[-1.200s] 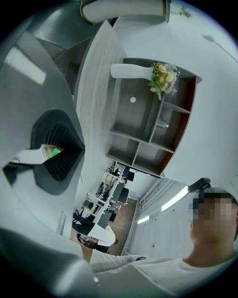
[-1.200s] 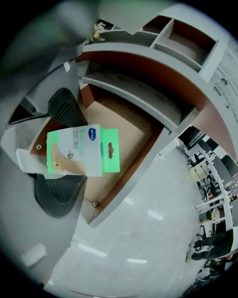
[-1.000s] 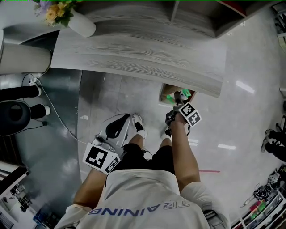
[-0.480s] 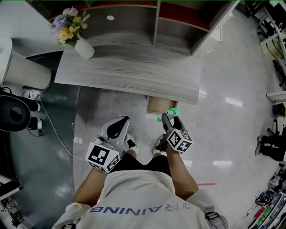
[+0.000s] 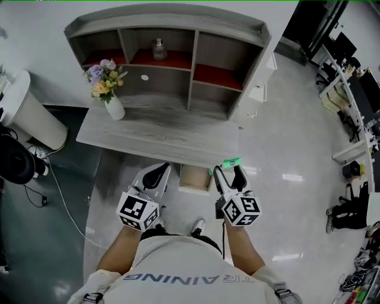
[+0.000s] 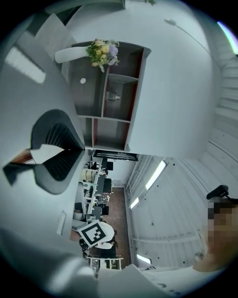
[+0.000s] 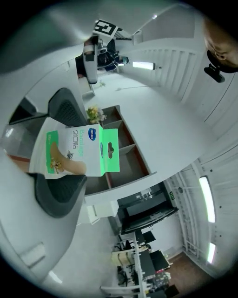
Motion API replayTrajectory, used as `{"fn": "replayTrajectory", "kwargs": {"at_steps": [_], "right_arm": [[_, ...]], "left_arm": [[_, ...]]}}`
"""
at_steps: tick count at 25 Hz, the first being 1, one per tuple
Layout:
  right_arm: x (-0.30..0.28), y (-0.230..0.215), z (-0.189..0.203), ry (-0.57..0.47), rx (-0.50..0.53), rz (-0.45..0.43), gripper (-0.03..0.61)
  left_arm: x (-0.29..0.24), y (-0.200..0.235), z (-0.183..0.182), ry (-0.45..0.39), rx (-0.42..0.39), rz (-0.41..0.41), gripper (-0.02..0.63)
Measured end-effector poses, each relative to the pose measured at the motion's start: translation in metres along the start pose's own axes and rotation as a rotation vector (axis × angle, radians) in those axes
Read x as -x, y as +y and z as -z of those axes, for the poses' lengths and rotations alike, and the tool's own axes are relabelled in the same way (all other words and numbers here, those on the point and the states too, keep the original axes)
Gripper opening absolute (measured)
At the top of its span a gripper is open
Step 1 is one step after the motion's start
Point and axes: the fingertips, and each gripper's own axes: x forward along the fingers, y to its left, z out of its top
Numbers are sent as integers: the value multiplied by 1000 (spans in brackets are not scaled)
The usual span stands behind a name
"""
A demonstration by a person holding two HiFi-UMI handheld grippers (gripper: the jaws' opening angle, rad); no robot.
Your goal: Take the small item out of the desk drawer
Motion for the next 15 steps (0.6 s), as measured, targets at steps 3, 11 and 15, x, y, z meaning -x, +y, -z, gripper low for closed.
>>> {"fn": "replayTrajectory", "kwargs": {"at_steps": [3,11,15], "right_arm": [[14,11,-43,-63,75,-22,339],[39,43,-116,-194,179,-89,339],[37,55,-124,-202,189,-111,339]], "left_arm": [[1,-12,-21,-48,-15,17,2],[8,-23,-64,-150,-60,40,2],[13,-19,-71,-161,-58,32,2]]}}
